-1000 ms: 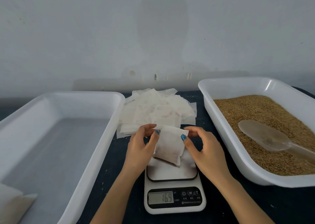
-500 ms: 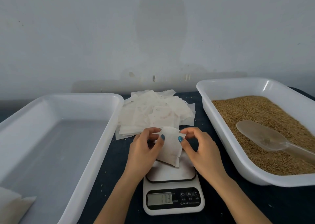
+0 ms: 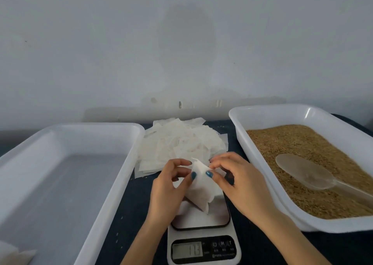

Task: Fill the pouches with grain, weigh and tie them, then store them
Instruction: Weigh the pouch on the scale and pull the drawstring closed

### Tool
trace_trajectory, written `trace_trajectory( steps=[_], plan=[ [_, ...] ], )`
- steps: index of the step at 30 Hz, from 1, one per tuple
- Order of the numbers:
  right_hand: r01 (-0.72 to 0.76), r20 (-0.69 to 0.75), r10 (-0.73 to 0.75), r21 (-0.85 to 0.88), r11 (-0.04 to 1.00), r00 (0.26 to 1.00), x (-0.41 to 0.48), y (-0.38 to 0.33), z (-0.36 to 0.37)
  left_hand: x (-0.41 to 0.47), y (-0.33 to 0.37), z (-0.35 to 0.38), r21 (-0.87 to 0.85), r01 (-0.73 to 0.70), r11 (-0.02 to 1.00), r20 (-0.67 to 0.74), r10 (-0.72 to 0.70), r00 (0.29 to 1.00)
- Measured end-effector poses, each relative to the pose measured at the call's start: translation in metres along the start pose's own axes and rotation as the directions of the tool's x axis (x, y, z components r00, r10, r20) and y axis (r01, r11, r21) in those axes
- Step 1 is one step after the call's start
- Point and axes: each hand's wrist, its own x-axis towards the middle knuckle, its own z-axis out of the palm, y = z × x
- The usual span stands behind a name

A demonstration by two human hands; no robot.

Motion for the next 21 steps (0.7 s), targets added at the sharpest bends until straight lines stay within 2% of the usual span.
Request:
trace_trajectory(
  steps=[3,5,7,8,10,12,14,16,18,21],
  plan=[
    [0.048,-0.03,-0.051,-0.095,0.994,0.998,0.004,-0.006,-0.006,-0.002,0.003,0.0,0.003,-0.009,1.0,0.053,0.009,0.999],
    [0.07,-0.052,-0.076,-0.112,0.991,0.996,0.008,-0.013,-0.01,-0.006,0.004,0.0,-0.028,0.003,1.0,0.201,0.003,0.98],
    [0.047,-0.075,-0.049,-0.038,0.998,0.996,0.01,-0.022,-0.011,-0.012,0.01,0.005,0.046,0.016,0.999,0.319,-0.03,0.947],
    [0.038,-0.095,-0.04,-0.02,0.999,0.995,0.009,-0.026,-0.01,-0.014,0.014,0.011,0.119,0.007,0.993,0.321,-0.046,0.946],
    [0.025,-0.108,-0.029,-0.031,0.999,0.994,0.006,-0.035,-0.007,-0.015,0.021,0.024,0.232,-0.012,0.973,0.232,-0.043,0.972],
    [-0.005,-0.078,0.002,-0.031,1.0,0.997,0.003,-0.041,-0.006,-0.012,0.023,0.036,0.295,-0.029,0.955,0.142,-0.013,0.99],
    [-0.014,-0.029,0.013,-0.033,0.999,0.999,0.002,-0.043,-0.01,-0.007,0.025,0.039,0.369,-0.032,0.929,0.132,-0.018,0.991],
    [0.02,0.01,-0.02,-0.031,0.999,1.0,0.001,-0.04,-0.027,-0.003,0.025,0.036,0.318,0.027,0.948,0.136,-0.074,0.988],
    [0.044,-0.022,-0.046,-0.088,0.995,0.999,0.001,-0.021,-0.059,-0.002,0.023,0.028,0.271,0.057,0.961,0.151,-0.101,0.983],
    [-0.098,-0.014,0.099,-0.301,0.948,0.995,0.0,0.045,-0.127,-0.001,0.015,0.022,0.197,0.064,0.978,0.176,-0.099,0.979]
  ],
)
